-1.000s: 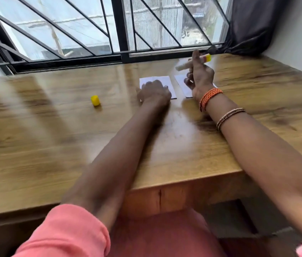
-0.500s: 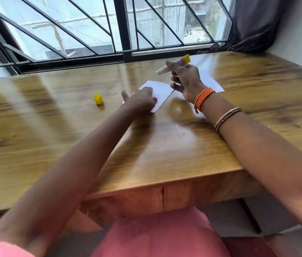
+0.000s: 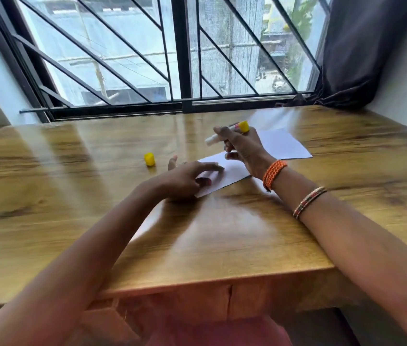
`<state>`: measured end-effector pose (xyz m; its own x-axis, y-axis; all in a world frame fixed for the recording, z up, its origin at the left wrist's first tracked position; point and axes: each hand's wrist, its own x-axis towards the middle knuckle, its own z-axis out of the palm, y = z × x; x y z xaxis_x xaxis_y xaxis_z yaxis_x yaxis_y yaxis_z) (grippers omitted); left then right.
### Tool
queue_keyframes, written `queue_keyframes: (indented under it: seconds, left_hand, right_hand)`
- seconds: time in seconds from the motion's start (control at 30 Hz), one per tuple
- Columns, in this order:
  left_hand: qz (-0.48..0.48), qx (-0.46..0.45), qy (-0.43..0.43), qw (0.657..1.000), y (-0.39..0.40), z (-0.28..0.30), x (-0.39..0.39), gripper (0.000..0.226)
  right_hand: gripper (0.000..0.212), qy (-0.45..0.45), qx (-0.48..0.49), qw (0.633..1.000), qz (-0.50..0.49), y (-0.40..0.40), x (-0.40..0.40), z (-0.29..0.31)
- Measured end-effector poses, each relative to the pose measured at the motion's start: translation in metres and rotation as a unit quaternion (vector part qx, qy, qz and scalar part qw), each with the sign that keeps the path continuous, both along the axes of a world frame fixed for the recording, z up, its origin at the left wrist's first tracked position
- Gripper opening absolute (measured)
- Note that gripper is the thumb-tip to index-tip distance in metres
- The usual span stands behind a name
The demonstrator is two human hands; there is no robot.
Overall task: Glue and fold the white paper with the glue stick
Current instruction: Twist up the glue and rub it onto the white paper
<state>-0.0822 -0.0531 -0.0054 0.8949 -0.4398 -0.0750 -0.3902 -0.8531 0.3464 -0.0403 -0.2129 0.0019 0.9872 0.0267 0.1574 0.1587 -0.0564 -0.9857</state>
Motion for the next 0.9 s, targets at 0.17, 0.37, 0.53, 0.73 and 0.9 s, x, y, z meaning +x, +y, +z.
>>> queue_keyframes:
  seconds: [0.17, 0.37, 0.53, 0.73, 0.9]
  left_hand:
    - [-0.067, -0.146, 0.016, 0.987, 0.017, -0.011, -0.004, 0.045]
    - [0.094, -0.137, -0.131, 0.977, 0.007, -0.017, -0.014, 0.027]
    - [0.183, -0.102, -0.16, 0.965, -0.001, -0.022, -0.026, 0.029]
    - [0.191, -0.061, -0.096, 0.975, 0.011, -0.021, -0.039, 0.034]
    - [0.145, -0.141, -0.115, 0.973, 0.015, -0.016, -0.046, 0.028]
  right_hand:
    - [0.014, 0.036, 0.011, 0.999, 0.02, 0.0, 0.003, -0.004]
    - [0.016, 0.056, 0.058, 0.996, -0.044, 0.006, 0.006, -0.016]
    - [0.014, 0.037, 0.005, 0.996, -0.081, 0.007, 0.002, -0.02]
    - [0.011, 0.037, 0.016, 0.997, -0.071, 0.006, -0.006, -0.015]
    - [0.014, 0.037, 0.076, 0.995, 0.043, 0.012, -0.013, -0.009]
